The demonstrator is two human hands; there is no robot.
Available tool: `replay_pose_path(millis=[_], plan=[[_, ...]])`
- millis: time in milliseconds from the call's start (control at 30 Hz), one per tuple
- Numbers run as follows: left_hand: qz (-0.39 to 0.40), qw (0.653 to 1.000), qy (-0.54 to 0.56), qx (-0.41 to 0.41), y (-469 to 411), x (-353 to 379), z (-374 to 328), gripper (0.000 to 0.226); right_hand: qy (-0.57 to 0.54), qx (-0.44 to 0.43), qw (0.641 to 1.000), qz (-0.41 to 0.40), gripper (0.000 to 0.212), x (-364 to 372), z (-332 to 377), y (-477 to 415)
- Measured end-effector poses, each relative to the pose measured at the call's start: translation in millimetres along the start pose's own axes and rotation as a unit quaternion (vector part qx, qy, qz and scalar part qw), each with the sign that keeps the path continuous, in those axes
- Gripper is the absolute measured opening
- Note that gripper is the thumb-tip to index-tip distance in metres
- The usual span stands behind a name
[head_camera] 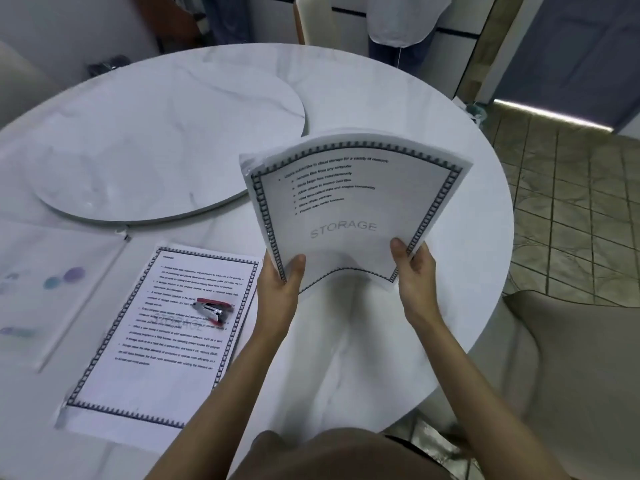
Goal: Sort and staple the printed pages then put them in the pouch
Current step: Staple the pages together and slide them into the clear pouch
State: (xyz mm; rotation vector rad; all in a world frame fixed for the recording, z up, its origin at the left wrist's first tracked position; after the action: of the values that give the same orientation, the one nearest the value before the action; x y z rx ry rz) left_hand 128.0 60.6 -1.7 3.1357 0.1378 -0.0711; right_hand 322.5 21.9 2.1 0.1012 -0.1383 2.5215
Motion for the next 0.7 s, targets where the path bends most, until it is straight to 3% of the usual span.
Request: replay_pose_path(millis=[100,333,467,700], plan=[[-0.015,1.000,0.012,-0.002,-2.7,-1.4,-3.9,0.050,0.001,-0.004,1.000,-0.011,0.020,-2.5,5.3,-2.7],[-0.019,0.999,0.010,0.040,-7.7,-1.6,-14.5,0.023,0.017,-0.032,0.999,-0.030,0.013,-1.6,17.5,-6.7],[-0.030,0.998,0.024,0.050,-2.9,-1.2,-17.7,0.025,0.004,-0.044,0.998,-0.036,0.013,-1.1,22.5,-5.4],[-0.047,0.998,-0.032,0.041,2.4,-8.5,1.0,0.008,0.066,0.013,0.998,0.001,0.015,0.6,0.8,4.7]])
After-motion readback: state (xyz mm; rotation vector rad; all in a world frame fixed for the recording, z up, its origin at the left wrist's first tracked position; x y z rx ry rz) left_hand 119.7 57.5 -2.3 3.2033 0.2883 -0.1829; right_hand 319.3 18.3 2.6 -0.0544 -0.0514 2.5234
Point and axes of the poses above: each hand's wrist, its own y-axis away from the middle knuckle, its own x-axis out of the palm, z = x × y, the point moved 4 cm from there along -y, towards the middle knuckle, and after that the axes turned 7 degrees about -z, right-handed, at the moved point
